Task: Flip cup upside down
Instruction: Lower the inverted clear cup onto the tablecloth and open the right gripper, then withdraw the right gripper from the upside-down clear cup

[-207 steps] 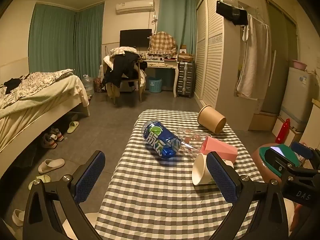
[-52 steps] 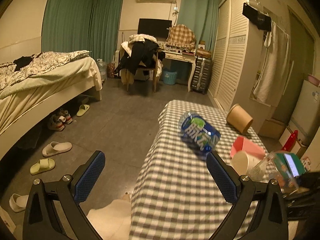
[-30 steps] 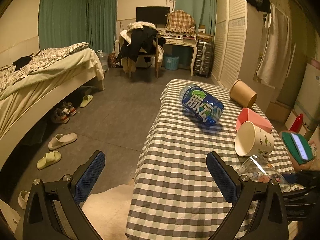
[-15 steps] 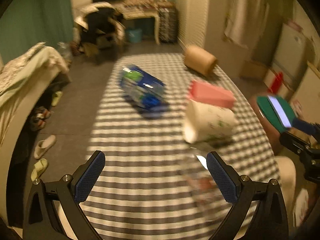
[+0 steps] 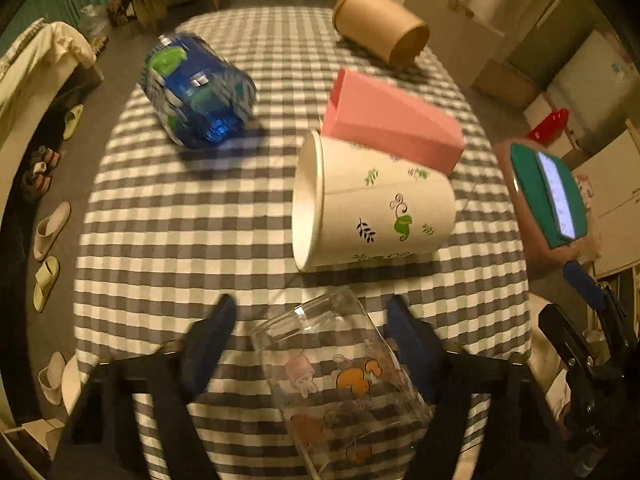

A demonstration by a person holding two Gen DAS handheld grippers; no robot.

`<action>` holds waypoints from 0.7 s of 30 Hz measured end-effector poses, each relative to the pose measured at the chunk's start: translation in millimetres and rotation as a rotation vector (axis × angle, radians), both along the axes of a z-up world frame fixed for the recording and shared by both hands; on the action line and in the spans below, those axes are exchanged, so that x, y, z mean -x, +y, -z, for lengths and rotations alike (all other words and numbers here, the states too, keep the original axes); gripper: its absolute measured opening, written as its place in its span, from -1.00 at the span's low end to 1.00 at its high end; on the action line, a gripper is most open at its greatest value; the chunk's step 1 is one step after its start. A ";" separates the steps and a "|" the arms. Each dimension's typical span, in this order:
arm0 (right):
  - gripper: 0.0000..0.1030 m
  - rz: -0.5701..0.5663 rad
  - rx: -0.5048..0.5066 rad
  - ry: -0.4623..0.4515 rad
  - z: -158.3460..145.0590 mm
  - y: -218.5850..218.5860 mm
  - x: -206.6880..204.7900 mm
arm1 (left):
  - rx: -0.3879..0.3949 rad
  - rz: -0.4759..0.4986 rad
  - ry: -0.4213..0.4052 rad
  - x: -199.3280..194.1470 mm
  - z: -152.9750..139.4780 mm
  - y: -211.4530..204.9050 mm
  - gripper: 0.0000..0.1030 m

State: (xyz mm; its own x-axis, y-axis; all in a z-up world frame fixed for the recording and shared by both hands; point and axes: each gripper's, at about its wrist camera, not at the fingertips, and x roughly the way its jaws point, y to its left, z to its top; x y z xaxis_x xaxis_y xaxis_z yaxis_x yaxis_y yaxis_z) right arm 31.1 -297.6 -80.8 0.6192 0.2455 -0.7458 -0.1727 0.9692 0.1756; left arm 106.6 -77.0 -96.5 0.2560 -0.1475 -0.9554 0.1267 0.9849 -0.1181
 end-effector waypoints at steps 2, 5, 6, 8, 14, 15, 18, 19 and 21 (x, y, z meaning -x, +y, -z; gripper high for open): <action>0.66 -0.001 -0.008 0.007 3.4 -1.8 -0.2 | 0.001 0.006 0.005 -0.2 1.4 -1.5 0.32; 0.66 0.005 -0.011 0.015 5.7 -2.8 -0.2 | -0.011 0.041 -0.001 3.3 -2.7 -5.2 0.30; 0.66 0.010 -0.008 0.017 6.3 -3.1 -0.2 | -0.011 0.045 -0.002 2.2 -3.4 -7.1 0.30; 0.66 0.017 -0.005 0.018 6.4 -2.9 0.2 | -0.004 0.049 -0.025 3.4 -10.7 -6.8 0.29; 0.66 0.021 0.008 -0.004 -0.4 4.2 3.6 | -0.070 0.065 -0.270 19.1 -46.1 -12.0 0.27; 0.66 0.021 0.009 -0.006 -1.2 5.5 4.1 | -0.086 0.061 -0.311 24.3 -48.8 -13.0 0.27; 0.66 0.020 0.021 -0.012 -3.6 11.2 6.8 | -0.121 0.066 -0.411 41.0 -50.8 -17.9 0.27; 0.66 0.019 0.025 -0.014 -4.0 12.3 7.6 | -0.129 0.065 -0.434 45.4 -50.9 -19.0 0.26; 0.66 0.023 0.038 -0.015 -4.3 14.3 9.3 | -0.145 0.066 -0.481 58.4 -49.9 -21.6 0.27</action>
